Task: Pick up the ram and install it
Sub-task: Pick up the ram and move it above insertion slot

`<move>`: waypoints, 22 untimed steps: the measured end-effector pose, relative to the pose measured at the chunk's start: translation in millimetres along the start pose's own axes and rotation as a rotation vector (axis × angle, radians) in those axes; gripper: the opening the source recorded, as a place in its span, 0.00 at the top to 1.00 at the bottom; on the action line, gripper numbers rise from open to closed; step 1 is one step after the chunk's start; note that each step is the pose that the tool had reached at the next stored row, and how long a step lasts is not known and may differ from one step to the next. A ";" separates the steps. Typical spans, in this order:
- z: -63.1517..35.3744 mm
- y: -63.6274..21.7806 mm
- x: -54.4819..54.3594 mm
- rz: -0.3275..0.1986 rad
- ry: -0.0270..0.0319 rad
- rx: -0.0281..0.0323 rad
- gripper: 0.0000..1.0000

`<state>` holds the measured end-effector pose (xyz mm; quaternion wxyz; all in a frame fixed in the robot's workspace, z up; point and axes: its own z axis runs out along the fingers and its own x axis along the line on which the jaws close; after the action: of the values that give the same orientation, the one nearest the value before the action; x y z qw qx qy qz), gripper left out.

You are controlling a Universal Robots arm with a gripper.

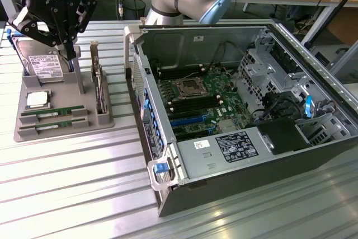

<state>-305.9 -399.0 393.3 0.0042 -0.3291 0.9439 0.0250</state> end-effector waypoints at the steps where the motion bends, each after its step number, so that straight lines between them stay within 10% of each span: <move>1: 0.0 0.0 0.0 -0.005 0.0002 -0.0002 0.89; 22: 0.0 0.0 0.0 -0.174 0.0077 -0.0043 0.89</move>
<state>-305.9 -399.0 393.3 0.0021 -0.4102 0.9116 0.0252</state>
